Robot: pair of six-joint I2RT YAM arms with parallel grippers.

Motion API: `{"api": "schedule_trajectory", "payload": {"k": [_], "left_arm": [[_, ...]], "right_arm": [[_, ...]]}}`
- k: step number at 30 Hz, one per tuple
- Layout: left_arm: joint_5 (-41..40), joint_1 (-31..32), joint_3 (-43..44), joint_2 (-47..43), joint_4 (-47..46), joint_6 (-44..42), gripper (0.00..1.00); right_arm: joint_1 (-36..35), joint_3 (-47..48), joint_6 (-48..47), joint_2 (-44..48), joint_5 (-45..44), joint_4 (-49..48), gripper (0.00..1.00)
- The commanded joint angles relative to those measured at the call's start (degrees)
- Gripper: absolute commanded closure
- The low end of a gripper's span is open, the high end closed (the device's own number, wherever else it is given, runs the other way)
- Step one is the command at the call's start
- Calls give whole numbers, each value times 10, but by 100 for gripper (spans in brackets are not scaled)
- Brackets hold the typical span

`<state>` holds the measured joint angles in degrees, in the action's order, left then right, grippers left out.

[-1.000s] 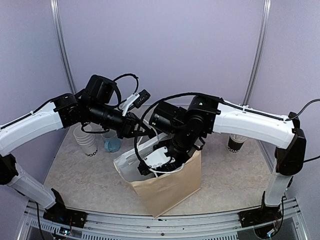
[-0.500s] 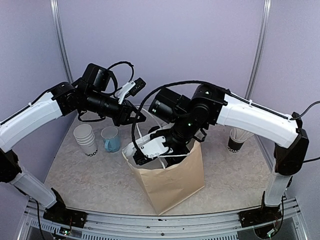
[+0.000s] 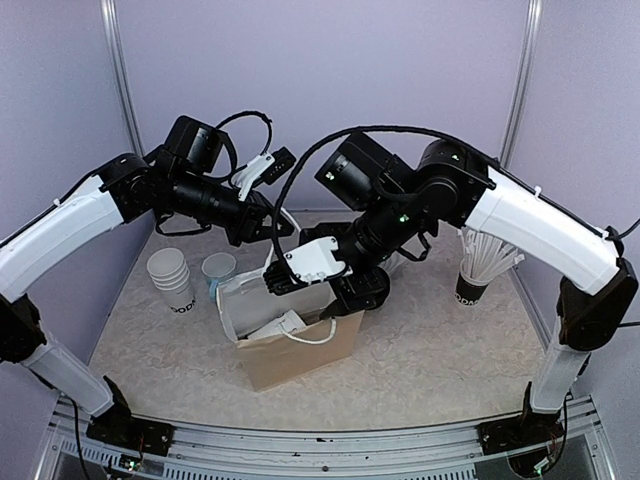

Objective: Pack the takeout coffee

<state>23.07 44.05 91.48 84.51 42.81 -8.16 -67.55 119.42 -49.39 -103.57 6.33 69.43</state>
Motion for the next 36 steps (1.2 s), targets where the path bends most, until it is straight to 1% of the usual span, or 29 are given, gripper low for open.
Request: {"api": "schedule_trajectory", "payload": {"k": [1,4,7,11,15,17,20,23,26,31,36], "left_arm": [[-10,15,20,7,7,-7,100],[-21,37,23,3,10,0,100],[-28,69,13,-12,5,8,100],[-34,124,-18,-35,-16,29,100],[-36,185,-32,-42,-13,50,100],[-36,211,-38,-43,-10,58,100],[-14,234,-48,-44,-8,69,100],[5,251,-49,-42,0,77,100],[-1,257,-44,-40,3,78,100],[-29,254,-31,-42,6,63,100],[-28,234,-21,-36,9,47,100]], "right_arm": [[8,4,4,29,-11,-10,18],[15,26,0,49,-18,-14,19],[32,22,-3,78,-42,-29,20],[101,7,-4,106,-37,-44,21],[177,-23,-4,114,-15,-49,22],[197,-41,-8,116,-10,-53,22],[211,-58,-12,116,-5,-56,22],[211,-58,-12,111,3,-49,22],[211,-58,-12,107,8,-46,22],[211,-57,-12,104,16,-39,22],[211,-47,-10,106,24,-32,23]]}}
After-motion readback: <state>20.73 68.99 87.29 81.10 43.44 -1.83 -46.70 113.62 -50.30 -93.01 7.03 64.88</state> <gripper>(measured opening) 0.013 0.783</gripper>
